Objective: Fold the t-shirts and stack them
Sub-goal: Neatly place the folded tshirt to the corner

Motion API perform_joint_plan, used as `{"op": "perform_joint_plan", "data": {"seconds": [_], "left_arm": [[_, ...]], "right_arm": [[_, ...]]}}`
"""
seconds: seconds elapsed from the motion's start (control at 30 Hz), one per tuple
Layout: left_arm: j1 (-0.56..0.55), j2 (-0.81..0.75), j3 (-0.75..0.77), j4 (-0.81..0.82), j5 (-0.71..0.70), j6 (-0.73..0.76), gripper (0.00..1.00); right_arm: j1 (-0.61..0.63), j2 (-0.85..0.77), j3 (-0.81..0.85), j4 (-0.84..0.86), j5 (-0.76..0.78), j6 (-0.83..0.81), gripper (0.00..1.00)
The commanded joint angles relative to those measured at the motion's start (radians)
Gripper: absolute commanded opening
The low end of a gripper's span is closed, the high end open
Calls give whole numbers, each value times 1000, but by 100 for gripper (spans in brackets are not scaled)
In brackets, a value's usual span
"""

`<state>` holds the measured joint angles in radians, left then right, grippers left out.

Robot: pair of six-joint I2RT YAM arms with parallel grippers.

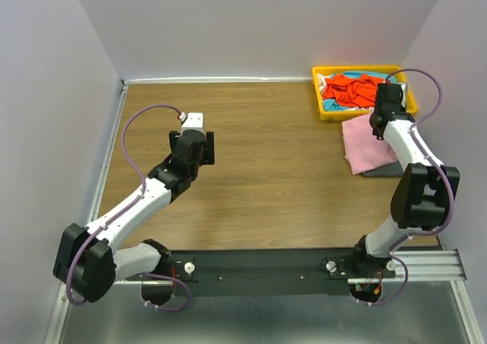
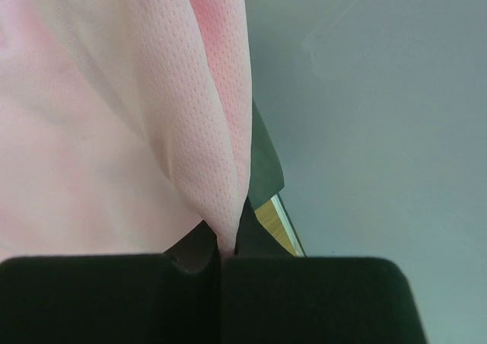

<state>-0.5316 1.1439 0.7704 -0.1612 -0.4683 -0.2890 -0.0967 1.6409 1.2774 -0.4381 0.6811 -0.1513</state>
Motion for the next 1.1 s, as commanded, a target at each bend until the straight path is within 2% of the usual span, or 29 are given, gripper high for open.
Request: {"op": "perform_joint_plan", "data": {"seconds": [0.0,0.33,0.57,0.67,0.77,0.9,0.97,1.0,1.07], "left_arm": [[12,13,21,3,-39,-4,82],[19,74,21,8,-50,-2,82],[18,108,30,6,-44,-1,82],[18,111,33,9,-33,-1,82],[18,109,32,9,-30,-1,82],[18,103,29,11,-20,-2,82],[18,96,29,14,-12,-1,82],[19,91,29,14,-4,-1,82],[18,80,26,18,3,-1,82]], "right_arm": [[-40,55,-32,82,14,-7,1],[-107,183,-41,209,78,-25,1],[-112,215,-35,256,127,-73,2],[-115,221,-38,268,159,-77,6],[-117,232,-33,275,218,-71,22],[-124,226,-15,285,302,-44,55],[-123,217,-4,285,354,-34,59],[-123,214,-1,286,373,-28,67],[-124,200,-1,285,435,-22,74]]}}
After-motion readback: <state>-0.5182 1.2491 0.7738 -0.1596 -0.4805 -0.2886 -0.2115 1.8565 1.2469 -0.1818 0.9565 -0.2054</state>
